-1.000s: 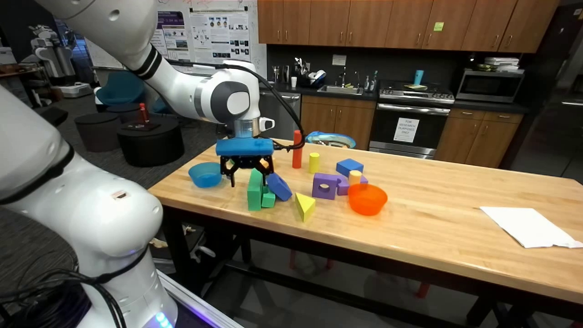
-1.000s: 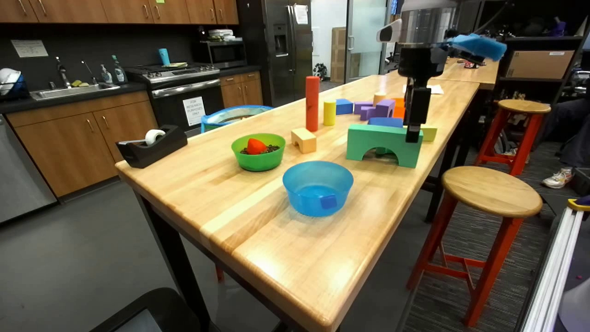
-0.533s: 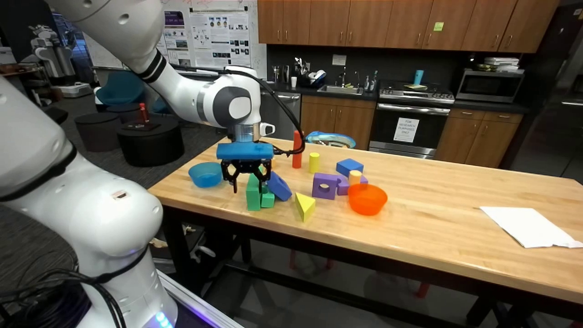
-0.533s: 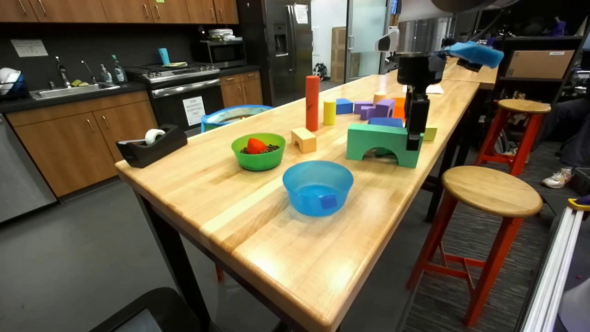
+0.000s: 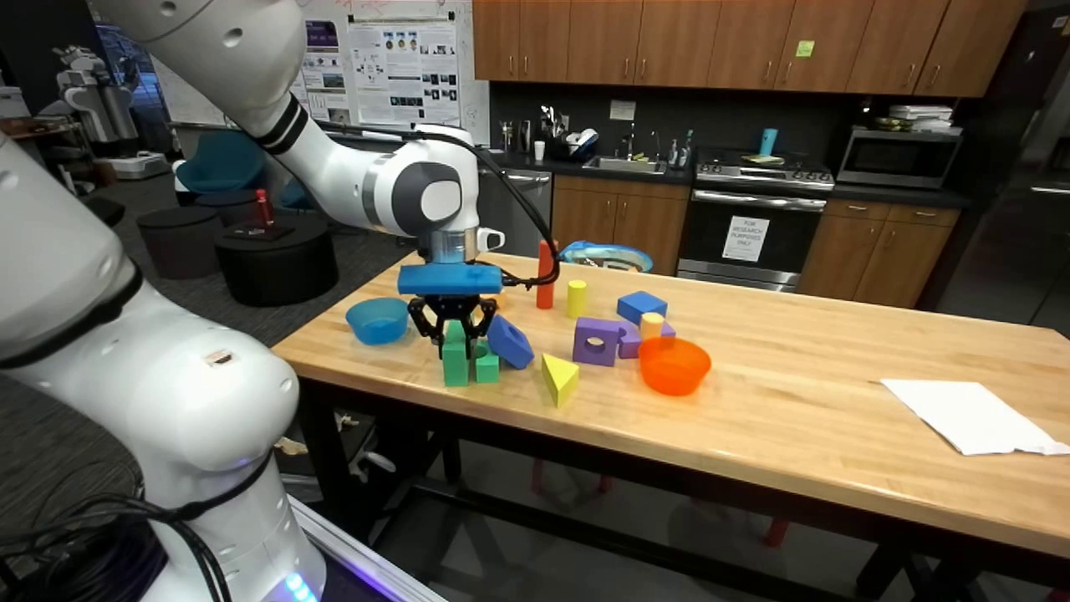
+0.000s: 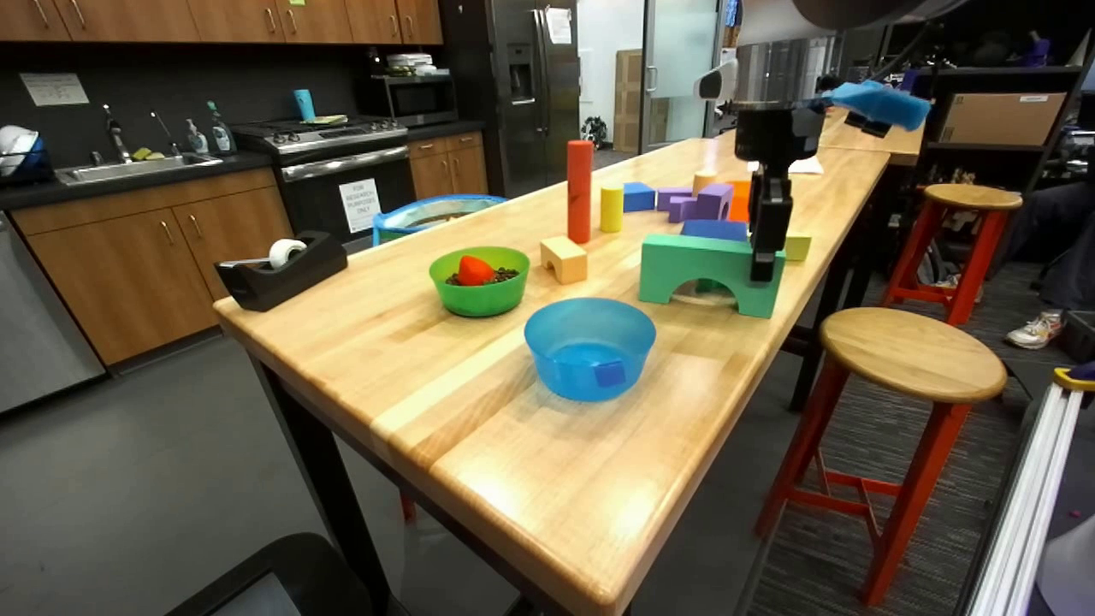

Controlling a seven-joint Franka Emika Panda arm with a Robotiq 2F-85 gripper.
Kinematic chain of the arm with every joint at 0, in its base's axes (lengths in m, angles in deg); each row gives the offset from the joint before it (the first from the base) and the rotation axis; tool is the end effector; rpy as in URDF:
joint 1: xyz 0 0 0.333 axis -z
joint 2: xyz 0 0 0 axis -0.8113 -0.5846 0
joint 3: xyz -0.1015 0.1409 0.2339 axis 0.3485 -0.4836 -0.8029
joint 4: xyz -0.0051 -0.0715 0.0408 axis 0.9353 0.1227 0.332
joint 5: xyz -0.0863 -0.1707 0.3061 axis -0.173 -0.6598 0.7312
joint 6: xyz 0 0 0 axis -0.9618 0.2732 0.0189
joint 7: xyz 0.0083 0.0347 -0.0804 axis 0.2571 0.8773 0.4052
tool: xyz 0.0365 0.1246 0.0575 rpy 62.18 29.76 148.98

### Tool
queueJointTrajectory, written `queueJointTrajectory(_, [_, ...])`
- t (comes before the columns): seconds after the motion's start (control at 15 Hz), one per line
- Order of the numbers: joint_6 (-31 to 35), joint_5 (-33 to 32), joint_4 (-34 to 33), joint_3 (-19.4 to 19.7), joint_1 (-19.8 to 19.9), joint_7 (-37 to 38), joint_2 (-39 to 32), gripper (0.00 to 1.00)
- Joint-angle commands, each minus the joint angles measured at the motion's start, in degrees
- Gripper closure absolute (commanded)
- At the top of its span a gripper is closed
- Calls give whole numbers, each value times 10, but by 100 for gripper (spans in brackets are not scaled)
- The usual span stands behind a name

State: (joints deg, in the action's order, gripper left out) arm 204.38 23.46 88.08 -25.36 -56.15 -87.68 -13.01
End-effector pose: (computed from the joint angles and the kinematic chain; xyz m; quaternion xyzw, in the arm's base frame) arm 0.3460 -0.0386 0.2948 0.9633 0.2674 -0.0211 0.0093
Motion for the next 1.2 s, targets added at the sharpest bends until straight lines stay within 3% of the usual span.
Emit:
queueJointTrajectory(0.0, [7,11,0,-10,-9,10,-5,84])
queueJointTrajectory(1.13, [8,14,-1,-73,-62,65,-15,84])
